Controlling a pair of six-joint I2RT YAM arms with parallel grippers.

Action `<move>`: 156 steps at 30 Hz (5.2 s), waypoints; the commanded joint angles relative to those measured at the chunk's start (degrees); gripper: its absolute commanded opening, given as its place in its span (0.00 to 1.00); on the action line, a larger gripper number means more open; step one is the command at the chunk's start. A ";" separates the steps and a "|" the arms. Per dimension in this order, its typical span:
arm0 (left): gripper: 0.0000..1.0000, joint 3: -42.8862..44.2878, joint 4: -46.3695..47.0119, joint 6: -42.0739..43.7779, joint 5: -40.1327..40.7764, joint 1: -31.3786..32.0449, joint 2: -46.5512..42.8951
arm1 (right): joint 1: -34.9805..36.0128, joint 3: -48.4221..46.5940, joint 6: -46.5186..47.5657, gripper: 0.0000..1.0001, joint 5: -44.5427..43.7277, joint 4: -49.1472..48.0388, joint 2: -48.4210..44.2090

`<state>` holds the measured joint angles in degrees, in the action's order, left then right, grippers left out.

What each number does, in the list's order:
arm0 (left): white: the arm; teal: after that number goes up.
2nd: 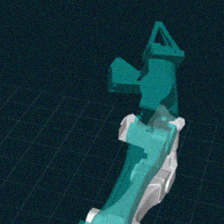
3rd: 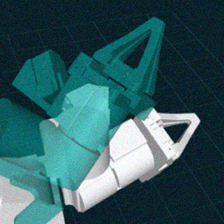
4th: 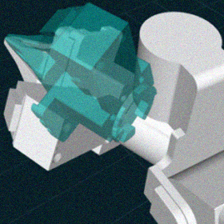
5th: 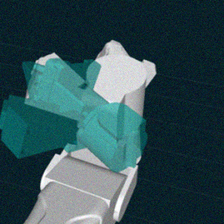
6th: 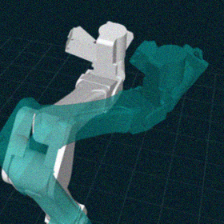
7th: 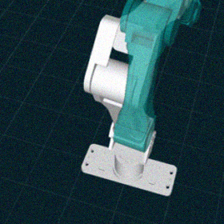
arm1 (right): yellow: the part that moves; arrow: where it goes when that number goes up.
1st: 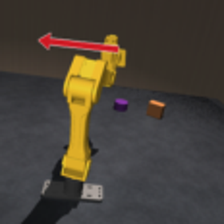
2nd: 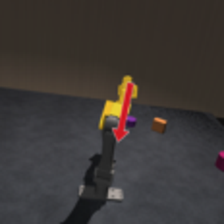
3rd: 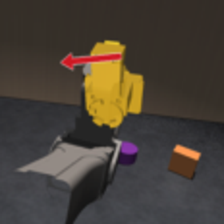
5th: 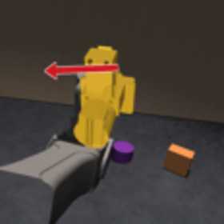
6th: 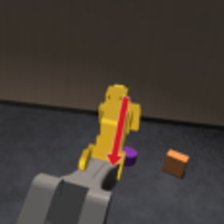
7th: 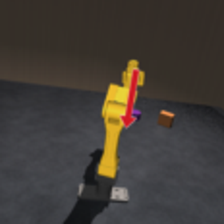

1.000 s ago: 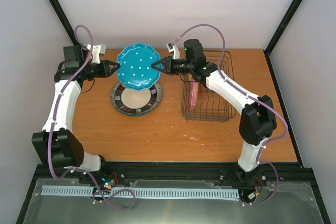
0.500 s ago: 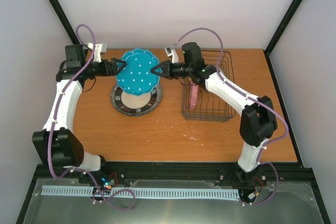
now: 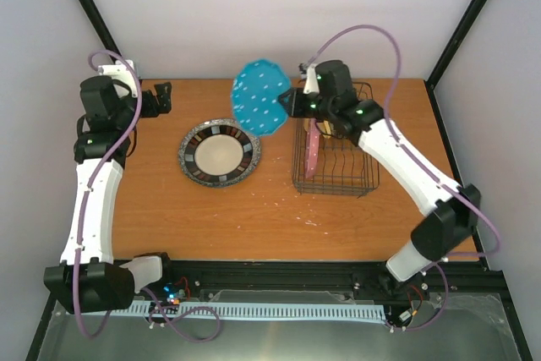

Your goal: Load the mixed dishes into the dish rack

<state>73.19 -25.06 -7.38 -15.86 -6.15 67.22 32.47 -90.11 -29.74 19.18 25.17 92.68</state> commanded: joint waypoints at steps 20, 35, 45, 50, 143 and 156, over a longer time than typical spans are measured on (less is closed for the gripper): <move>1.00 -5.46 3.84 0.96 4.19 0.00 3.68 | -0.39 4.45 3.76 0.03 -61.17 26.97 -20.18; 1.00 -6.08 4.05 1.05 3.70 0.01 3.94 | -0.41 4.66 -0.98 0.03 -53.88 29.14 -14.01; 1.00 -6.13 4.13 1.04 2.78 0.00 4.23 | 0.50 5.82 -1.77 0.03 -55.12 30.75 -11.26; 1.00 -6.33 4.14 1.05 2.58 0.06 4.36 | 1.26 6.44 -1.89 0.03 -55.52 31.41 -9.87; 0.41 -18.35 0.10 -1.47 -22.57 -8.44 28.88 | 0.29 11.47 1.65 0.61 -58.26 23.73 -20.94; 0.42 -18.96 1.95 -1.32 -25.09 -8.36 34.18 | 0.14 12.42 1.38 0.61 -58.13 23.44 -21.93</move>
<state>54.22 -24.62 -9.52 -38.83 -14.48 100.12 33.04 -78.39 -28.29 -38.50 49.76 71.61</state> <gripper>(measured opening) 0.420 0.609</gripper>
